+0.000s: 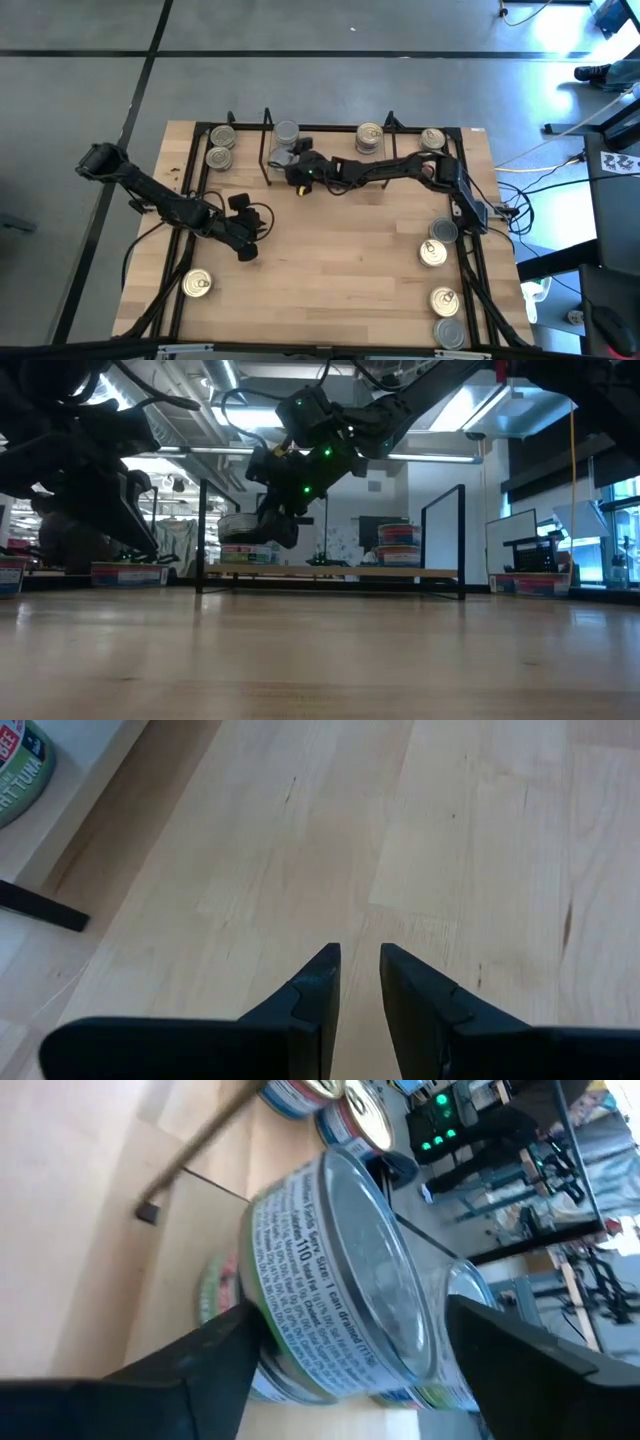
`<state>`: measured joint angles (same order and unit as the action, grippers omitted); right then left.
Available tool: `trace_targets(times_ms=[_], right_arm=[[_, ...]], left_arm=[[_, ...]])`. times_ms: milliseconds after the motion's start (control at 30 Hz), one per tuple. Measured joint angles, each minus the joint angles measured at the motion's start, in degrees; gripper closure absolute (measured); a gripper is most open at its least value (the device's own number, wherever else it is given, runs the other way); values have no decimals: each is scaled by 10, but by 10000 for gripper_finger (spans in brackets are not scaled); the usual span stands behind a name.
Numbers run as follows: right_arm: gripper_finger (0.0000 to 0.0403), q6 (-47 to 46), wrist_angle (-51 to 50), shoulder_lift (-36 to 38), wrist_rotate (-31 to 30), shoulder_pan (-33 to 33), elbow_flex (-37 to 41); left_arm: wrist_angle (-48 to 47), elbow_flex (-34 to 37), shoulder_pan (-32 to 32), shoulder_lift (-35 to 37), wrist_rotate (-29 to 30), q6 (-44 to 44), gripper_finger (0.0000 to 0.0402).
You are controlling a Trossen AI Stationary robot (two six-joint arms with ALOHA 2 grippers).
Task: Stack canned seafood by type on shelf
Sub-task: Stack the green white tuna can on top of the other green white tuna can on the shelf
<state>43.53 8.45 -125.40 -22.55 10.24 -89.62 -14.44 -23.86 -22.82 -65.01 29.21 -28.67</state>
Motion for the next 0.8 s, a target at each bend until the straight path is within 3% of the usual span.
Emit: trace_targets(times_ms=[800], right_arm=[[84,4,-135,6,-50,-5,-49]], left_arm=[[0,0,0,0,0,0,329]])
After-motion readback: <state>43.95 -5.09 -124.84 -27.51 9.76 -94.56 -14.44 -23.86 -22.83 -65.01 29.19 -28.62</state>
